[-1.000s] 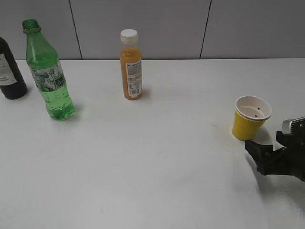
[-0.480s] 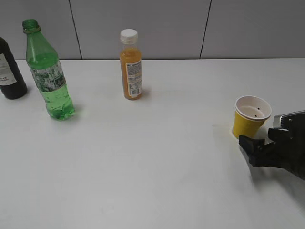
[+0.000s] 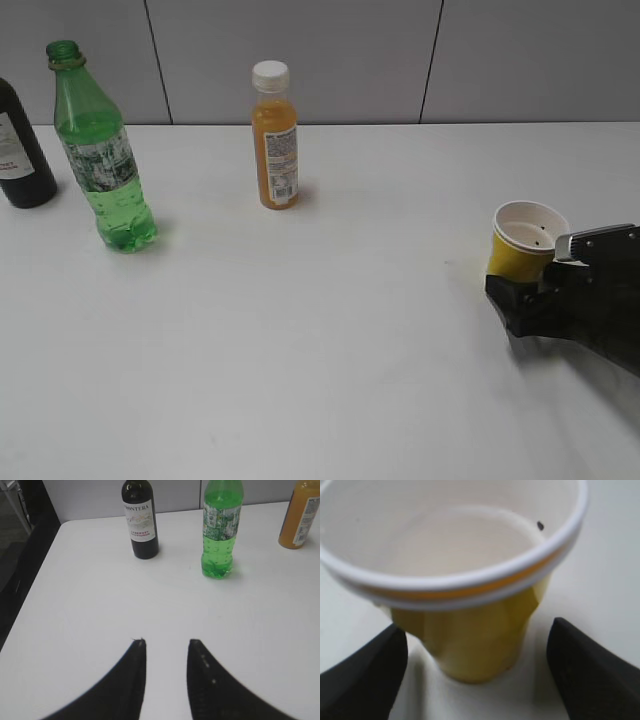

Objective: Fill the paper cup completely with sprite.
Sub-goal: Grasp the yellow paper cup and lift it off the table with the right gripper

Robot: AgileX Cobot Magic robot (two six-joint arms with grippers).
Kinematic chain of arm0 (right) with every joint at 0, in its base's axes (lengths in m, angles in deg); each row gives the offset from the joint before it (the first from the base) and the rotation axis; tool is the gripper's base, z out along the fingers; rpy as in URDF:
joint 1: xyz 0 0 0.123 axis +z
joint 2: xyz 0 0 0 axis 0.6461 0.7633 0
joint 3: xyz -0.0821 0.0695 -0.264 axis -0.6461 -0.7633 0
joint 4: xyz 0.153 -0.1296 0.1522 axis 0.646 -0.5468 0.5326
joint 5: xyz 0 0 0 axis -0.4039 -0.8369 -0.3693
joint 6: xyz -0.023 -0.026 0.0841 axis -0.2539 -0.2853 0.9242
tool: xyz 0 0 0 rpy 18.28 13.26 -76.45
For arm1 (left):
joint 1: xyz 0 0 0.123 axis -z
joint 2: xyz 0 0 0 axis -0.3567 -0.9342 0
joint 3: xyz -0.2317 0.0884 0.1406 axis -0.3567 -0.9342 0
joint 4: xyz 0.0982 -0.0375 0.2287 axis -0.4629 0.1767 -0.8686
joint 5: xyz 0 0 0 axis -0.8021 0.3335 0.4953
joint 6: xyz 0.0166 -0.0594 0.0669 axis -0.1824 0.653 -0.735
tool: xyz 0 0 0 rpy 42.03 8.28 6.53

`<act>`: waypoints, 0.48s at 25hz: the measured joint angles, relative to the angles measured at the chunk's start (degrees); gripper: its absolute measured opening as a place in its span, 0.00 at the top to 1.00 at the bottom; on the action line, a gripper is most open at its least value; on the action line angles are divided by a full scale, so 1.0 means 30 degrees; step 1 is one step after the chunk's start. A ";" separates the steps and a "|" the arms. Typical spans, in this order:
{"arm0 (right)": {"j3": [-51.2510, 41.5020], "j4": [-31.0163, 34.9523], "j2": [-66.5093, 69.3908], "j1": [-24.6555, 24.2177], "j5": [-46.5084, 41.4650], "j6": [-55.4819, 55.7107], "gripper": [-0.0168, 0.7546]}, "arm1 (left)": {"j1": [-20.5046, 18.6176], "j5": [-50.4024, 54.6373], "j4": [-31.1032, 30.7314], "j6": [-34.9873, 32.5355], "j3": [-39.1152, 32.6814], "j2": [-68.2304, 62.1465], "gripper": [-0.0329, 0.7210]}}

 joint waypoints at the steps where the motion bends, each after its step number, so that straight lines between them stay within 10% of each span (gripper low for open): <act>1: 0.0167 0.0043 0.0132 0.0114 0.0064 0.0000 0.10 | 0.0000 0.0000 0.0000 0.0000 0.0000 0.0000 0.65; 12: 0.1788 0.3479 0.1705 0.2384 0.1064 0.0000 0.12 | 0.0000 0.0000 0.0017 0.0000 0.0000 0.0000 0.65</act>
